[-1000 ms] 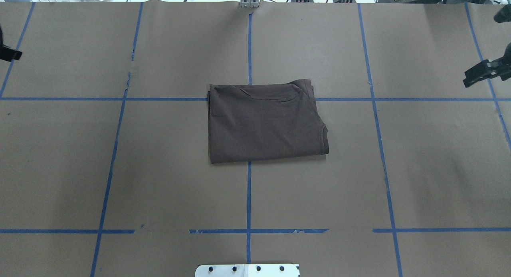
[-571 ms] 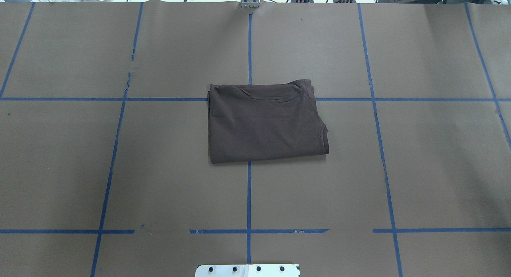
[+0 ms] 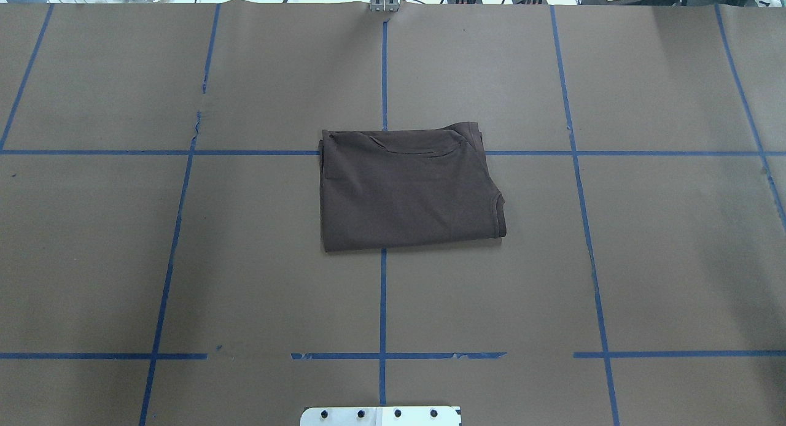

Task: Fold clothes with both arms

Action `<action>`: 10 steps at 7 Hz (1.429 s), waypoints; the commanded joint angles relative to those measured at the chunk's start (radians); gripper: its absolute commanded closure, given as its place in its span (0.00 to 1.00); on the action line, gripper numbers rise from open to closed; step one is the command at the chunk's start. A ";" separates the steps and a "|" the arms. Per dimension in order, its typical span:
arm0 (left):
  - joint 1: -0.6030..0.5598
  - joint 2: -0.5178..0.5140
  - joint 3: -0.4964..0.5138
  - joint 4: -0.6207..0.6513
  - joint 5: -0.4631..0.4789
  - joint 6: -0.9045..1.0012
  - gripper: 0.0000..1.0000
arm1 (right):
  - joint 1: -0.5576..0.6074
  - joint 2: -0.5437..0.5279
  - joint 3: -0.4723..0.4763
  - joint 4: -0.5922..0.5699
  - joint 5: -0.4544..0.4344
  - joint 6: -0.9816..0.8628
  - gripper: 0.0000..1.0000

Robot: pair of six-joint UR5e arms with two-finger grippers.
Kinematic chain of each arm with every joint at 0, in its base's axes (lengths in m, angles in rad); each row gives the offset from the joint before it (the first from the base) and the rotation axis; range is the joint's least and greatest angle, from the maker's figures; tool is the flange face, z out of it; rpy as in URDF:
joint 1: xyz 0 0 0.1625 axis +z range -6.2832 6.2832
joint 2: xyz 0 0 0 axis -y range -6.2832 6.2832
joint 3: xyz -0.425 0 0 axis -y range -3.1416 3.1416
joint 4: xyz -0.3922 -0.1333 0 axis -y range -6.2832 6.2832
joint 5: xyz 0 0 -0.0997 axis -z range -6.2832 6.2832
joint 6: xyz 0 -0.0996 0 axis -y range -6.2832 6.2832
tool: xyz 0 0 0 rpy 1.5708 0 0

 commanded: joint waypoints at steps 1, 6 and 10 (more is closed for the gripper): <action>-0.004 0.008 -0.007 0.074 -0.005 0.000 0.00 | 0.074 -0.020 -0.004 -0.043 0.012 -0.095 0.00; 0.004 -0.006 0.006 0.066 0.029 -0.005 0.00 | 0.087 -0.019 -0.006 -0.068 0.009 -0.097 0.00; 0.002 -0.006 -0.007 0.065 0.043 -0.011 0.00 | 0.087 -0.012 -0.008 -0.066 0.009 -0.091 0.00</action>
